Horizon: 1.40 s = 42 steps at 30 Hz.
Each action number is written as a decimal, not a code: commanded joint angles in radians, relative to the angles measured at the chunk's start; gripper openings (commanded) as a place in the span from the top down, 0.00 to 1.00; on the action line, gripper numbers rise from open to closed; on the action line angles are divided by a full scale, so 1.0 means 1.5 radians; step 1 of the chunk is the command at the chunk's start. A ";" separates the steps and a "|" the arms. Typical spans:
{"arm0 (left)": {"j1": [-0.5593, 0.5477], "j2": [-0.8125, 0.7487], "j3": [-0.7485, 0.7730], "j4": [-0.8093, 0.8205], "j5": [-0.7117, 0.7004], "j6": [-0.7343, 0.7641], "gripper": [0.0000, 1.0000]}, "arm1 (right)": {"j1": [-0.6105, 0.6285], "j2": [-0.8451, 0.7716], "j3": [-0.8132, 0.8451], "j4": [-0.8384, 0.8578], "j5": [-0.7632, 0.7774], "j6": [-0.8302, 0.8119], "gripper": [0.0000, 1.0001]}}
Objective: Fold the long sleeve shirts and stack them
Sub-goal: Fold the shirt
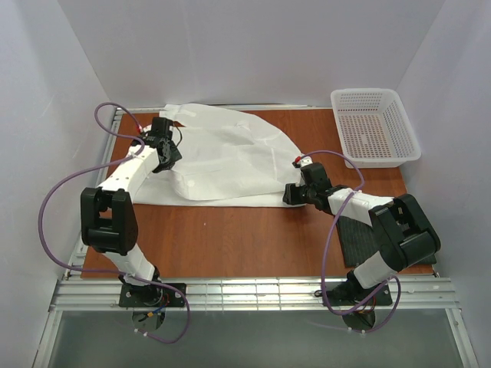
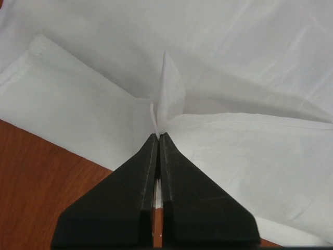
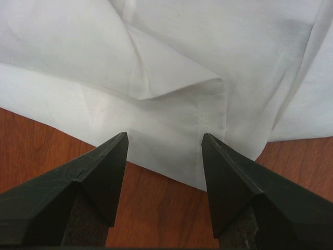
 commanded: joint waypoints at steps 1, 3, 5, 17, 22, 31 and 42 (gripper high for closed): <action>-0.002 0.012 0.029 -0.035 -0.051 0.021 0.97 | -0.007 -0.005 -0.015 -0.007 0.014 -0.016 0.45; -0.002 0.044 0.039 -0.027 -0.057 0.032 0.95 | -0.007 -0.007 -0.016 -0.007 0.014 -0.017 0.45; -0.002 0.088 0.076 -0.047 -0.075 0.031 0.93 | -0.007 -0.008 -0.017 -0.008 0.013 -0.018 0.45; -0.001 0.125 0.169 -0.077 -0.143 0.034 0.29 | -0.006 -0.042 -0.019 -0.018 -0.001 -0.033 0.45; 0.027 0.024 0.042 0.015 -0.050 0.012 0.23 | -0.006 -0.068 -0.019 -0.018 -0.016 -0.036 0.45; 0.175 -0.175 -0.314 0.297 0.195 -0.126 0.24 | 0.000 -0.111 -0.025 -0.031 -0.039 -0.046 0.44; 0.181 -0.144 -0.453 0.535 0.312 -0.208 0.30 | 0.003 -0.128 -0.049 -0.004 -0.042 -0.047 0.45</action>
